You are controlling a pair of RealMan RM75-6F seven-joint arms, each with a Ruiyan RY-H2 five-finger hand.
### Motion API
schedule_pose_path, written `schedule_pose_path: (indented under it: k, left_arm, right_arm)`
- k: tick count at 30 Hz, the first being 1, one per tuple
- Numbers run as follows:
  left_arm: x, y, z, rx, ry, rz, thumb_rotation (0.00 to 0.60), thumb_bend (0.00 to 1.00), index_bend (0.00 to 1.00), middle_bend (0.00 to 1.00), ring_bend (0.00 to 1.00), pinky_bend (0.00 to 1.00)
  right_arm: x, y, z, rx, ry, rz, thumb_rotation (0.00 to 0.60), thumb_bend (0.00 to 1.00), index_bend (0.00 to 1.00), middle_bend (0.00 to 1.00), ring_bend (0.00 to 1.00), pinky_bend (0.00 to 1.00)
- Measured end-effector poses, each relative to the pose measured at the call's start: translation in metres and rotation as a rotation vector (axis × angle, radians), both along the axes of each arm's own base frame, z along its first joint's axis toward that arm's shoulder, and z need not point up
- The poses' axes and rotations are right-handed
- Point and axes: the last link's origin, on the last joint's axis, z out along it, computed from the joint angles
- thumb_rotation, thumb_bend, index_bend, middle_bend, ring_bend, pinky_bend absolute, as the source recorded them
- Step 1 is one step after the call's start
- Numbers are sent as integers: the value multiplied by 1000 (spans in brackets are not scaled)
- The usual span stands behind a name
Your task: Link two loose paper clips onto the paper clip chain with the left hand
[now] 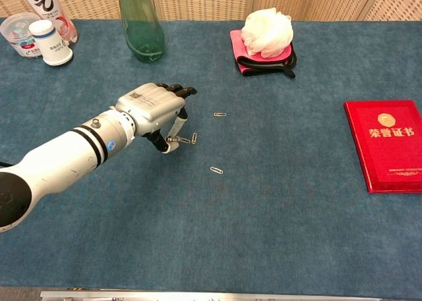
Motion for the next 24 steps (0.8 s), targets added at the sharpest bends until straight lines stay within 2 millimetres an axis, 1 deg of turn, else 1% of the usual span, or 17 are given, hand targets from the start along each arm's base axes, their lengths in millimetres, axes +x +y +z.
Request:
schedule_pose_path:
  k: [18,24]
  left_arm:
    - [10,4,-15,-25,-35,12,600,320,612,0,0,119]
    - [10,6,-19,-26,-32,17,600,319,612,0,0,119]
  right_arm:
    - [-3,3,4,-15,-11,2,600,301,140,156,84,290]
    - [-4,2,4,-14,-12,2,600,301,140,156,84,290]
